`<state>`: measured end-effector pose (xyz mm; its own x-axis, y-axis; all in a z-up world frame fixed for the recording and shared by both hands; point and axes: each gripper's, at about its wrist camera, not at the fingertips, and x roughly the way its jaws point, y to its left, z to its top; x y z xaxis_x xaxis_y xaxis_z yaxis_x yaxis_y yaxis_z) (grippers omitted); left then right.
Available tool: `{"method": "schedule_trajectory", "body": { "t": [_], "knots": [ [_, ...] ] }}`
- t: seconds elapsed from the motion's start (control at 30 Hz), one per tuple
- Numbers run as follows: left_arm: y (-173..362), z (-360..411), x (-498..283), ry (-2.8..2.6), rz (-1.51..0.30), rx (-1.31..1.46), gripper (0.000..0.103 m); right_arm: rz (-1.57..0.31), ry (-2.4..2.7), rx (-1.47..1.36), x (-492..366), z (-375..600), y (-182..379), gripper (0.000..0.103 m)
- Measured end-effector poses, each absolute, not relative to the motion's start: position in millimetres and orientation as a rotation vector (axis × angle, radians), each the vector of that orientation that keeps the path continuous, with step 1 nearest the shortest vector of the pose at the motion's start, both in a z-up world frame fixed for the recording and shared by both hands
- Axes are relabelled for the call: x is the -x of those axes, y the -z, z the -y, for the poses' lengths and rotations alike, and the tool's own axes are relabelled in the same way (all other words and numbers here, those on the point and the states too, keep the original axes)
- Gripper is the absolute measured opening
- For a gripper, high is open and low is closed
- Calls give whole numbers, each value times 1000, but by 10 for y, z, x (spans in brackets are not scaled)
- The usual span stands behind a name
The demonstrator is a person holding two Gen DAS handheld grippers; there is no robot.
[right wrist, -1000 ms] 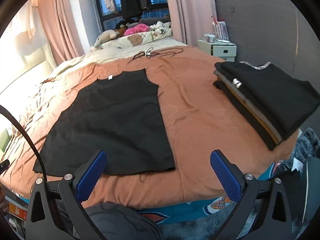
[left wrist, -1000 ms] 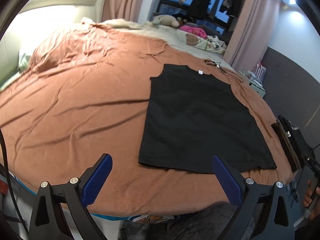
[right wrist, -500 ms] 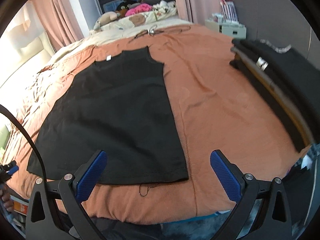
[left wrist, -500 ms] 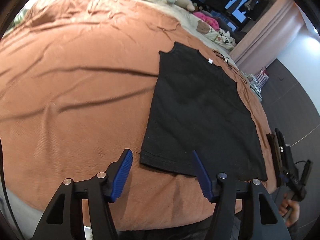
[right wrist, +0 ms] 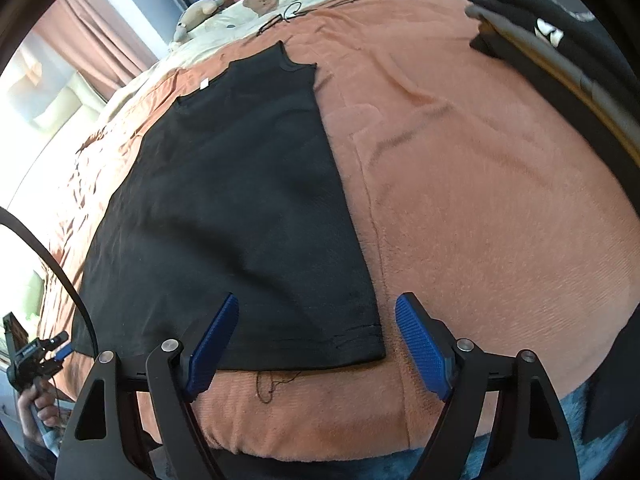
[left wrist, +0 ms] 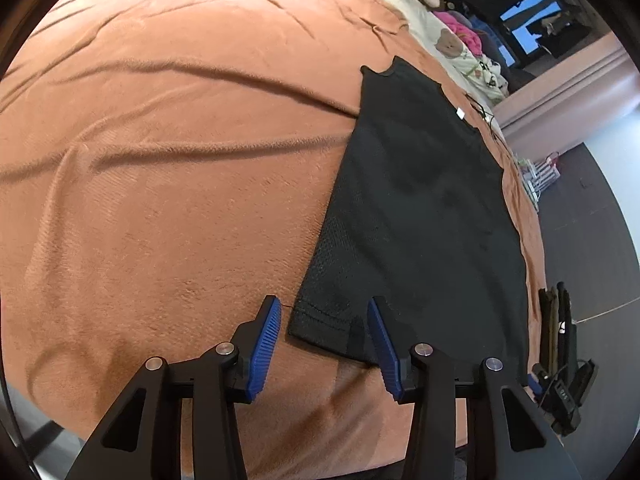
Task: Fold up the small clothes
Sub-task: 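Move both tools down to the black shirt's hem edge, then close the left gripper on the hem while the right gripper closes on the hem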
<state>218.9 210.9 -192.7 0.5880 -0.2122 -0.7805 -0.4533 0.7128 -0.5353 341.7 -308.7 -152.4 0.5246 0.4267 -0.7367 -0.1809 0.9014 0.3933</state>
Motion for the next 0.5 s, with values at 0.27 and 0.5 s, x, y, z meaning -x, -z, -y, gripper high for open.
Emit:
{"method": "schedule_trajectory", "body": {
  "t": [0.27, 0.5],
  "knots": [
    [1984, -2089, -2216, -172, -941, 811, 32, -955, -390, -380, -3453, 3286, 1602, 71],
    [2023, -2125, -2204, -179, -930, 824, 26, -960, -383, -430, -3472, 3262, 1647, 62]
  ]
}}
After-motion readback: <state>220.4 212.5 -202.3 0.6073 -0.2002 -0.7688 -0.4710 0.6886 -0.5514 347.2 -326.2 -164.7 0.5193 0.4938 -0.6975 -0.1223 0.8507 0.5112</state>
